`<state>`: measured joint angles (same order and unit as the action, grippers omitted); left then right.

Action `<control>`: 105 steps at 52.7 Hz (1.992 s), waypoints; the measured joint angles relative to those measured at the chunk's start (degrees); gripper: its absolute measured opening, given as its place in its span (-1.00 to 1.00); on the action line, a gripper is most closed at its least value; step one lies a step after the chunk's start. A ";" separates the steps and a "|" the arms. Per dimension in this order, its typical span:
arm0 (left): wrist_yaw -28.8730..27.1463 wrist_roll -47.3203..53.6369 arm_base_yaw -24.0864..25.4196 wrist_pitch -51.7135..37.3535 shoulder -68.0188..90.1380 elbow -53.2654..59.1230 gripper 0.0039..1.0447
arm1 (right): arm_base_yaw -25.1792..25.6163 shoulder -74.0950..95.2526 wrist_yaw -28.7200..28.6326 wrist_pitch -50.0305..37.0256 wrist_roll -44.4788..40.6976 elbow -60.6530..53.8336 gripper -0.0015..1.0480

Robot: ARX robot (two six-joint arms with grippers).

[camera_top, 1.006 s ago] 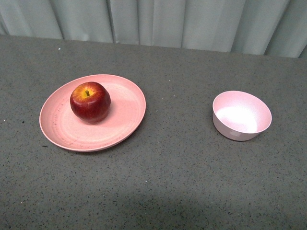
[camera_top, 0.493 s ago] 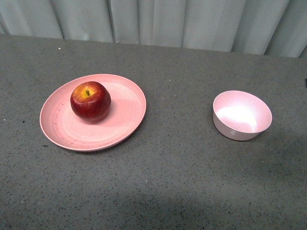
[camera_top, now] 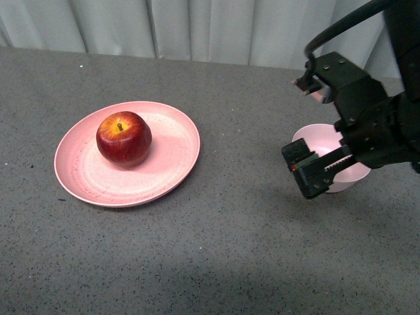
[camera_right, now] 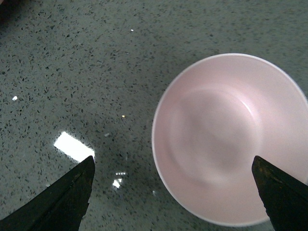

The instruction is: Move apple from plate to bowl

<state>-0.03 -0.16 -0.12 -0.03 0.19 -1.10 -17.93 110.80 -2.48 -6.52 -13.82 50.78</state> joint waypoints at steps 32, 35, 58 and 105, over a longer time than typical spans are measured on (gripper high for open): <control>-0.02 0.00 0.00 0.00 0.00 0.00 0.88 | -1.20 11.91 0.72 3.39 1.60 8.33 -0.02; -0.02 0.00 0.00 0.00 0.00 0.00 0.88 | -1.05 12.02 0.68 3.52 1.57 8.41 -0.18; 0.00 0.00 0.00 0.00 0.00 0.00 0.88 | 0.04 12.15 0.66 3.85 0.90 9.40 -0.98; -0.02 0.00 0.00 0.00 0.00 0.00 0.88 | -13.16 14.34 -8.24 10.27 3.76 20.15 -0.98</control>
<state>-0.05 -0.16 -0.12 -0.03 0.19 -1.10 -31.09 125.14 -10.72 3.75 -10.07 70.94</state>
